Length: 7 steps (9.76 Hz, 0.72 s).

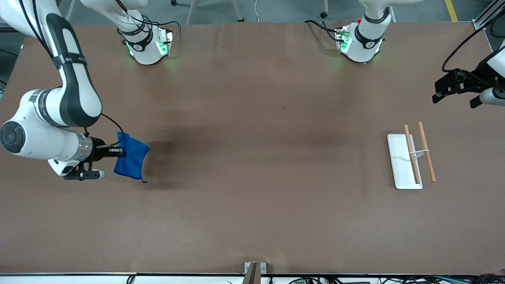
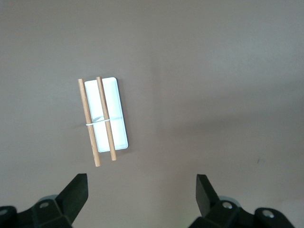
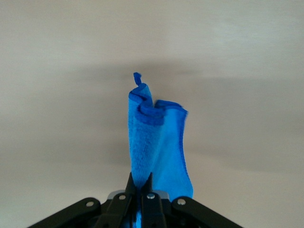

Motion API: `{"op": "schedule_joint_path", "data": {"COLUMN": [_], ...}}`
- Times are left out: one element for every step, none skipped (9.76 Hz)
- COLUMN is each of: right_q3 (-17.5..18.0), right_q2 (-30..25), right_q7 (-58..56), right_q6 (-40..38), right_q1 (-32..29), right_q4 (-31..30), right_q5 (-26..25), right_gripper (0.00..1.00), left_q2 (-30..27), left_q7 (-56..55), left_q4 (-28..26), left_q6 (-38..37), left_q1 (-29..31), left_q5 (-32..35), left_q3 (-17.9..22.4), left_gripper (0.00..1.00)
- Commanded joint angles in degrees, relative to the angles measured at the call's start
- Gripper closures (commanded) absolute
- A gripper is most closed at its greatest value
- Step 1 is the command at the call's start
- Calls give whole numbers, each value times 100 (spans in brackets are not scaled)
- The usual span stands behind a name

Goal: Right arm passes towel to left arm to hang
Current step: 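Lift the towel with the right gripper while the left gripper approaches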

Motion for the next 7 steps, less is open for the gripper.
{"op": "schedule_joint_path", "data": {"right_q3": [-23, -32, -32, -23, -32, -32, -23], "right_q2": [-321, -356, -400, -409, -392, -383, -366], "right_q7": [745, 1001, 1160, 1275, 1285, 1285, 1293], "right_q6": [-38, 40, 259, 565, 899, 1277, 1620], "right_q1": [661, 899, 1162, 1365, 1646, 1909, 2190], "right_q4": [22, 84, 102, 93, 76, 50, 49], "right_q5": [925, 1722, 2278, 2771, 3455, 3992, 4546], "right_gripper": [94, 94, 94, 95, 98, 99, 99], "left_q2": [16, 16, 16, 24, 59, 68, 86], "left_q7": [335, 336, 336, 344, 423, 650, 965], "left_q4": [-55, -55, -64, -108, -186, -344, -537], "left_q6": [-348, -472, -525, -534, -604, -735, -876], "left_q1": [-29, -12, 14, 23, 23, 40, 154], "left_q5": [-202, -586, -1068, -1447, -1843, -2334, -2791], "left_q3": [-148, -183, -175, -166, -157, -131, -96], "left_gripper": [0, 0, 0, 0, 0, 0, 0]}}
